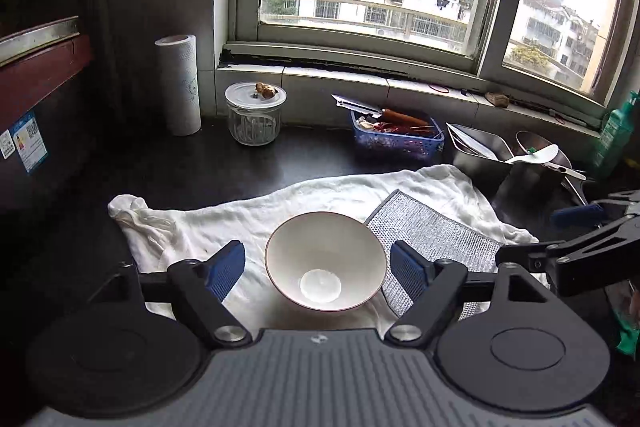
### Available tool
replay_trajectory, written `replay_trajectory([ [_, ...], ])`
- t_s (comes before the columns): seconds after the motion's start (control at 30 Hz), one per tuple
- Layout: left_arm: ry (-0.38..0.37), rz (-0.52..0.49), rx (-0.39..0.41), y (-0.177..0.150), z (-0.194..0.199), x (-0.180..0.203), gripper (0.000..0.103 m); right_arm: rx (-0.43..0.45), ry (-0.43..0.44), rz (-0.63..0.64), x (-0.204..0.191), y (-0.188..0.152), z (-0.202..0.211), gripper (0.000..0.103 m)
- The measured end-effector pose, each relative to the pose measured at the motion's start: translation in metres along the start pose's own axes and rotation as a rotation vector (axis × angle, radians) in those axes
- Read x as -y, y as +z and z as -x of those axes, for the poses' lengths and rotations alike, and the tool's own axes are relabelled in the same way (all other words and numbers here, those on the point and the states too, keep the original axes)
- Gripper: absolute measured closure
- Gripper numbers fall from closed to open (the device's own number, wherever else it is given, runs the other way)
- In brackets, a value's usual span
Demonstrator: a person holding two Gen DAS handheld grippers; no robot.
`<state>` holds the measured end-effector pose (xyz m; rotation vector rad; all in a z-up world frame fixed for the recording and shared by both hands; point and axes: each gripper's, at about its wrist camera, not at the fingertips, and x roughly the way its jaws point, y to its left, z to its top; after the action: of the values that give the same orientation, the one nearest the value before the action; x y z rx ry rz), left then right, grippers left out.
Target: Clean bowl
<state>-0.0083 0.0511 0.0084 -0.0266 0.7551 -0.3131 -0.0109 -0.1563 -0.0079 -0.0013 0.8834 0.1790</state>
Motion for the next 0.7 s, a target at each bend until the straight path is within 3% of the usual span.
replay_trajectory([
  [0.3,-0.021,0.068,-0.067,0.007,0.000,-0.002,0.023,-0.107,-0.065,-0.127,0.009,-0.004,0.010,0.001],
  [0.37,-0.026,0.084,-0.082,0.009,0.000,-0.002,0.017,-0.126,-0.074,-0.132,0.009,-0.008,0.011,0.001],
  [0.7,-0.062,0.114,-0.159,0.006,-0.008,-0.006,0.015,-0.136,-0.116,-0.123,0.001,-0.014,0.013,0.001],
])
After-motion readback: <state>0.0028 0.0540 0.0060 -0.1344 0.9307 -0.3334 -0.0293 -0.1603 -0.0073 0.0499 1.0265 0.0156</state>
